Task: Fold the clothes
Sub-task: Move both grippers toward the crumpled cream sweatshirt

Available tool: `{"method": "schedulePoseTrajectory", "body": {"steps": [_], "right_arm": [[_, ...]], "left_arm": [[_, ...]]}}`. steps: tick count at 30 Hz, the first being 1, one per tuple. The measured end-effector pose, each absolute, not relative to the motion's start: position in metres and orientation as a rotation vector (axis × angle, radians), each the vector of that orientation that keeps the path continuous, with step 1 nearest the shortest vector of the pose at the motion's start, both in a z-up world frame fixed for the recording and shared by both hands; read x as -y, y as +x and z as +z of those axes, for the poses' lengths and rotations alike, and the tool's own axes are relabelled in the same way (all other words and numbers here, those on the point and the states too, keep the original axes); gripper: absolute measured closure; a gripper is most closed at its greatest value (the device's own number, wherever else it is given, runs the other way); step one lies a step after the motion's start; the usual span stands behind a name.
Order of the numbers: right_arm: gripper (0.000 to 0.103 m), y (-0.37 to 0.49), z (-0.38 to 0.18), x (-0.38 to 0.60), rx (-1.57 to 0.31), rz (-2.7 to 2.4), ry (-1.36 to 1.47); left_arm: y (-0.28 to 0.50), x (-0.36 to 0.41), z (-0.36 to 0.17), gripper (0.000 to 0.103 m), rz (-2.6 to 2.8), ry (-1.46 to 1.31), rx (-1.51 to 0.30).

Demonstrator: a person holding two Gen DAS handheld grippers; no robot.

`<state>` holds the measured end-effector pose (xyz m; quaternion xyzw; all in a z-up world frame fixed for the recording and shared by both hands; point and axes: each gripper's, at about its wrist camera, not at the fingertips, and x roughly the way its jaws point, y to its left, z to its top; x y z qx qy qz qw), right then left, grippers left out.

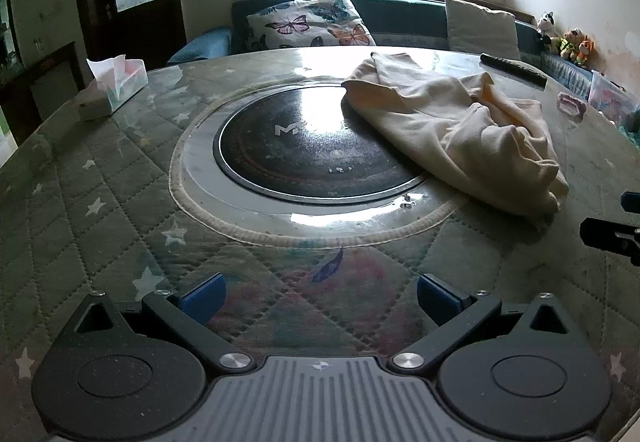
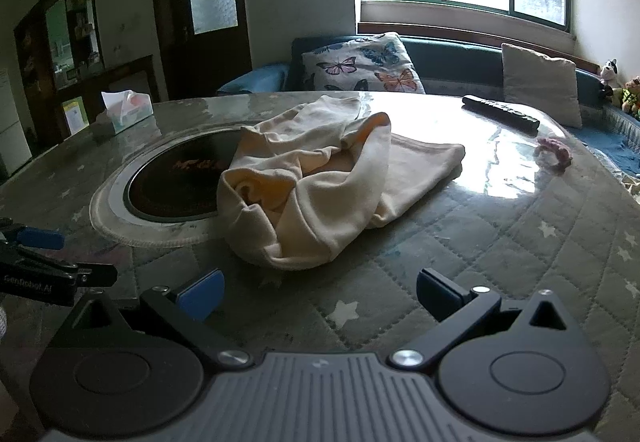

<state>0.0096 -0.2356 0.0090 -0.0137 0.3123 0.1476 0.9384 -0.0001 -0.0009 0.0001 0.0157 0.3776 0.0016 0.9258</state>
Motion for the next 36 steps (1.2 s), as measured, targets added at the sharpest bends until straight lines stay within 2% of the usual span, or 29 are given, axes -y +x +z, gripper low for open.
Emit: {"method": "schedulePoseTrajectory", "body": {"steps": [36], "right_arm": [[0.0, 0.017, 0.003, 0.229, -0.694, 0.271, -0.069]], "left_arm": [[0.013, 0.027, 0.004, 0.0, -0.067, 0.088, -0.789]]}}
